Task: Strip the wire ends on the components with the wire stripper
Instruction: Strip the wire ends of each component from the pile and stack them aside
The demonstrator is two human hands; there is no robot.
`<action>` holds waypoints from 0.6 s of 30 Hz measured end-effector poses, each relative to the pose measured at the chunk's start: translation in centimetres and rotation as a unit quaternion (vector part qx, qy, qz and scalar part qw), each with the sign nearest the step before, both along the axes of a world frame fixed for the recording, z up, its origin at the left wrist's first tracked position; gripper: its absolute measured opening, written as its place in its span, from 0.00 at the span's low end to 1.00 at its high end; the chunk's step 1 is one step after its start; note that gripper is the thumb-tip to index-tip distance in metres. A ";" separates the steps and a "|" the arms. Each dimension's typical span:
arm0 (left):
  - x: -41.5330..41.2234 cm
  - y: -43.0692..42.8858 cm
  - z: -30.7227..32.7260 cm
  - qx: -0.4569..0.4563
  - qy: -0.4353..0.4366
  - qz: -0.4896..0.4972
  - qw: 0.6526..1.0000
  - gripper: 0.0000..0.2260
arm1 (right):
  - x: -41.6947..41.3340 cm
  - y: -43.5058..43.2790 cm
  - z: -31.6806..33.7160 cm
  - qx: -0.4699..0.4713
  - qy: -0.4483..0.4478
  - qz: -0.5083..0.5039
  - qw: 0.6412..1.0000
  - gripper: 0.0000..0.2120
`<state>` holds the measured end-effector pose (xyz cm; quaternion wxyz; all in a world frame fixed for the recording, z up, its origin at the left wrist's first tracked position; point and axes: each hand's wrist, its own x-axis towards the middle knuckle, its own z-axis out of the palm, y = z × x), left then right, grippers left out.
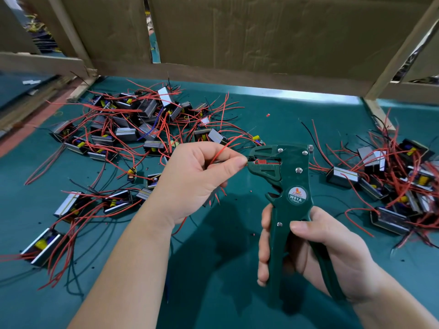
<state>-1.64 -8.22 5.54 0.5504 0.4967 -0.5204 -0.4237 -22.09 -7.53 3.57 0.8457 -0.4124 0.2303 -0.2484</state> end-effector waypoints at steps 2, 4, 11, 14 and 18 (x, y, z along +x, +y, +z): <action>0.1 0.0 0.0 -0.006 -0.007 0.000 1.000 0.05 | -0.1 0.0 0.0 -0.001 0.000 0.005 1.000 0.21; 0.2 0.0 -0.2 -0.010 -0.018 0.000 1.000 0.09 | -0.1 -0.1 -0.1 -0.001 0.001 0.009 1.000 0.21; 0.6 -0.3 -0.4 0.003 -0.064 -0.001 0.998 0.10 | 0.0 -0.1 0.0 0.013 0.012 0.010 1.000 0.20; 0.7 -0.4 -0.7 0.053 -0.093 -0.008 0.994 0.17 | 0.7 0.4 -0.1 0.026 0.048 -0.039 0.998 0.22; 0.7 -0.7 -1.5 0.095 -0.193 -0.017 0.976 0.17 | 1.7 0.5 -0.3 0.040 0.107 -0.126 0.985 0.14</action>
